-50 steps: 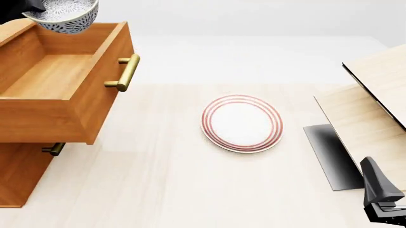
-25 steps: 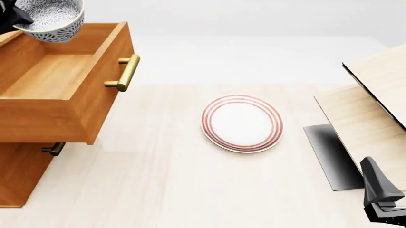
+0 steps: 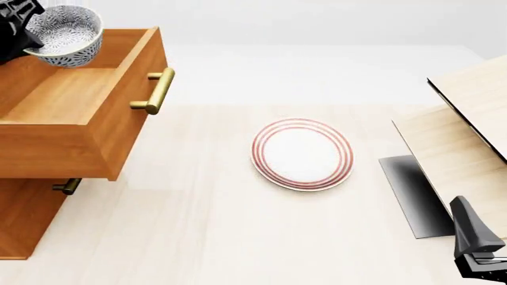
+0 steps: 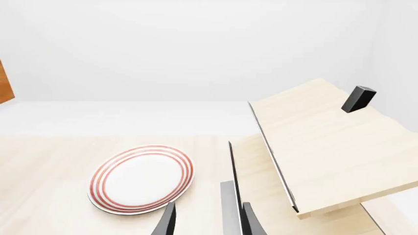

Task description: Open the top drawer of the cabinet and put the bowl in it.

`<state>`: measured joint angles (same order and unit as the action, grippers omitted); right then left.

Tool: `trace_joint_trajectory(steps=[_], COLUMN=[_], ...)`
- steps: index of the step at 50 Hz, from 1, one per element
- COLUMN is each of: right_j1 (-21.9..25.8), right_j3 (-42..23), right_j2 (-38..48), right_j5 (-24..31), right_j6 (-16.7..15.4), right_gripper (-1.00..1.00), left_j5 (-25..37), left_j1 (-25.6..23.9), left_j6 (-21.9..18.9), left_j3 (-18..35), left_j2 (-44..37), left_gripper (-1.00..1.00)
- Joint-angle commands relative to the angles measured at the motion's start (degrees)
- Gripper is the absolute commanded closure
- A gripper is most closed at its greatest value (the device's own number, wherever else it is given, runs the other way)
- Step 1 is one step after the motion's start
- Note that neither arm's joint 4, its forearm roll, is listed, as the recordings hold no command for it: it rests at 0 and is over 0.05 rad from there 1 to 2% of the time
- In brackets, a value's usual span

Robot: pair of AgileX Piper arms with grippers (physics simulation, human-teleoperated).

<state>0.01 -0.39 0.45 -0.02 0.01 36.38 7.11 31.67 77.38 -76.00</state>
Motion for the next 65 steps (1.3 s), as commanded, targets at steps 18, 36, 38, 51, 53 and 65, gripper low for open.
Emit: trace_joint_trajectory(steps=[18, 36, 38, 51, 53, 65], right_j1=[0.0, 0.0, 0.0, 0.0, 0.0, 0.0], right_j3=[0.1, 0.1, 0.1, 0.1, 0.1, 0.1], right_j2=[-0.1, -0.1, -0.1, -0.1, -0.1, -0.1], right_j5=[0.0, 0.0, 0.0, 0.0, 0.0, 0.0], right_j6=[0.0, 0.0, 0.0, 0.0, 0.0, 0.0], right_gripper=[-1.00, -1.00, -1.00, -1.00, -1.00, -1.00], left_j5=[-6.6, -9.6, -9.7, -10.2, -10.9, -8.9], left_j1=[0.5, 0.5, 0.6, 0.6, 0.1, -0.4], left_j6=[0.9, 0.8, 0.9, 1.0, 2.2, 1.4], left_j3=[-3.0, -4.7, -4.6, -5.3, -6.4, -6.3], left_j2=[-6.3, -9.7, -9.9, -10.0, -9.0, -6.6], left_gripper=[1.00, 1.00, 1.00, 1.00, -1.00, -1.00])
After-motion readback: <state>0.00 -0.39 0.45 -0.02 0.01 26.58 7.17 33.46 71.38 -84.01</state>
